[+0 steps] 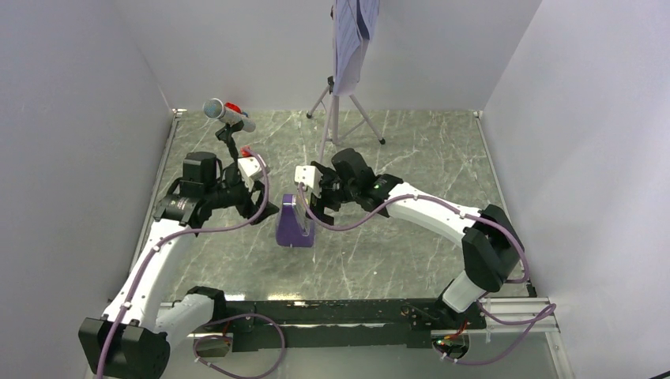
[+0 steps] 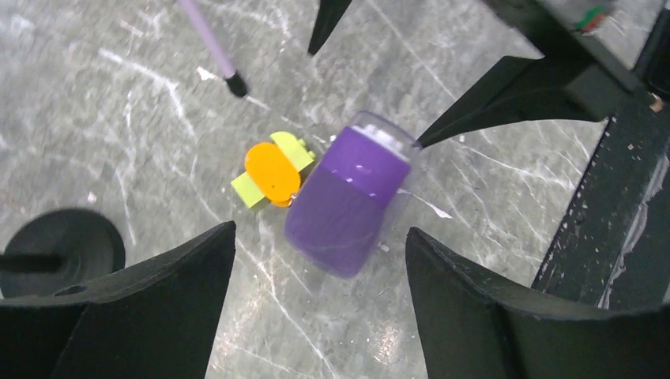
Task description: Pack up the instrument practice props
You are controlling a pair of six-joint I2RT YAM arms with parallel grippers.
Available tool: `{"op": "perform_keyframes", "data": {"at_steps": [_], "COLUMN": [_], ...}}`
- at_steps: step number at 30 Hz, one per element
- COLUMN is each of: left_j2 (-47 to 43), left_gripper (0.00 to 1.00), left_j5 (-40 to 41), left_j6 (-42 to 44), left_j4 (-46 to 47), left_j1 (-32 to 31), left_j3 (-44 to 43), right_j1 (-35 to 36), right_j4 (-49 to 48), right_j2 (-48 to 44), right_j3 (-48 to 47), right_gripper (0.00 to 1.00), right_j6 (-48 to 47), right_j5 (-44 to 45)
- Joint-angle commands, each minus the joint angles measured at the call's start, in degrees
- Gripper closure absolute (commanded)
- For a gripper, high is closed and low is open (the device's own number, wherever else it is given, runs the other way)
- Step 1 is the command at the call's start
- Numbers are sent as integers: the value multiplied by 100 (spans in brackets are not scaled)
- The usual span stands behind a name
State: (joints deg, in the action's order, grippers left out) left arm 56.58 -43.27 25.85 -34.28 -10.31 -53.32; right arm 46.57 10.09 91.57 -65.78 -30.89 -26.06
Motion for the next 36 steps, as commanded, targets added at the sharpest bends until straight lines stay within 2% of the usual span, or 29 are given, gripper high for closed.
{"op": "perform_keyframes", "data": {"at_steps": [1, 5, 9, 15, 23, 28, 32, 36], "left_j2": [-138, -193, 74, 514, 1358, 1747, 1548, 987], "left_gripper": [19, 20, 22, 23, 22, 21, 20, 17], "left_j5": [625, 938, 736, 616, 822, 886, 1569, 2104], "left_j6": [-779, -1238, -1403, -1503, -1259, -1377, -1487, -1451], "left_j4": [604, 1287, 1746, 2126, 2239, 2546, 2594, 2264], "left_j1": [167, 187, 179, -87, -779, -894, -888, -742], "left_j3": [79, 569, 857, 806, 310, 111, 63, 164], "right_j1": [-19, -10, -4, 11, 3, 12, 10, -5], "right_j4": [666, 1710, 1985, 1939, 1305, 1171, 1038, 1130], "right_j2": [-262, -36, 226, 473, 196, -25, -24, -51], "right_j3": [-591, -1097, -1418, -1687, -1278, -1014, -1069, -1099], "right_gripper": [0, 2, 2, 5, 6, 6, 6, 6], "right_j6": [-1200, -1913, -2168, -2108, -1280, -952, -591, -886], "right_j5": [580, 260, 141, 31, 150, 5, -170, -228]}}
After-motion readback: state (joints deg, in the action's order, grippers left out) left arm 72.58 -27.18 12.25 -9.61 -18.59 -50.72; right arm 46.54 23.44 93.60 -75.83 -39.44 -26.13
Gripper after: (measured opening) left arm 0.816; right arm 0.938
